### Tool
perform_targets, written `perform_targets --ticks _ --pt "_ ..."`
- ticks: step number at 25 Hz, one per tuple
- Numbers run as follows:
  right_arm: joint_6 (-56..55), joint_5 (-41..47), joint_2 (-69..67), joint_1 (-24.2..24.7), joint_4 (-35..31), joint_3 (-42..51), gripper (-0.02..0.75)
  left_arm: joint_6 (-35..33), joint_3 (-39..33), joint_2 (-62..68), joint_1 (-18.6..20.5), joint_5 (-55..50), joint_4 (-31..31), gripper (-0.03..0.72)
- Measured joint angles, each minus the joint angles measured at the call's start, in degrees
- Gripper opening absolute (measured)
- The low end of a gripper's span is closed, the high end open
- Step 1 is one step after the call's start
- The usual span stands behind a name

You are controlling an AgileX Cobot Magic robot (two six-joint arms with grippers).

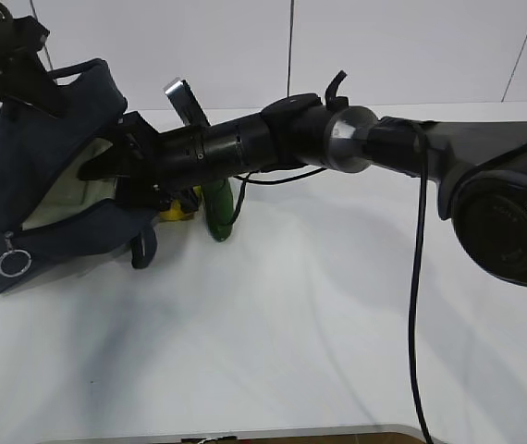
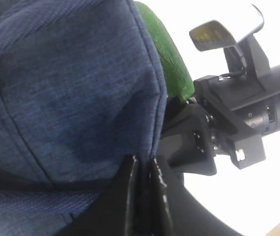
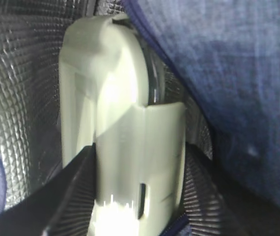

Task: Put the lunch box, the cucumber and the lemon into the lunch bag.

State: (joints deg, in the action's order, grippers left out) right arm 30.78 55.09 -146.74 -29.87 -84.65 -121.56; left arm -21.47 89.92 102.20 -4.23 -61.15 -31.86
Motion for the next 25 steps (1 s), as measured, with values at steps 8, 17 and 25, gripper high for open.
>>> perform_targets --ticks 8,17,25 --pt "-0.3 1.7 0.0 0.0 0.3 0.0 0.410 0.7 0.0 0.0 0.0 -0.5 0.0 0.011" --pt "-0.5 4.9 -0.1 0.2 0.6 0.0 0.414 1.6 0.0 0.0 0.0 -1.4 0.2 0.011" --pt "-0.9 7.9 -0.1 0.8 -0.3 -0.3 0.468 2.8 0.0 0.0 0.0 -1.6 1.9 0.011"
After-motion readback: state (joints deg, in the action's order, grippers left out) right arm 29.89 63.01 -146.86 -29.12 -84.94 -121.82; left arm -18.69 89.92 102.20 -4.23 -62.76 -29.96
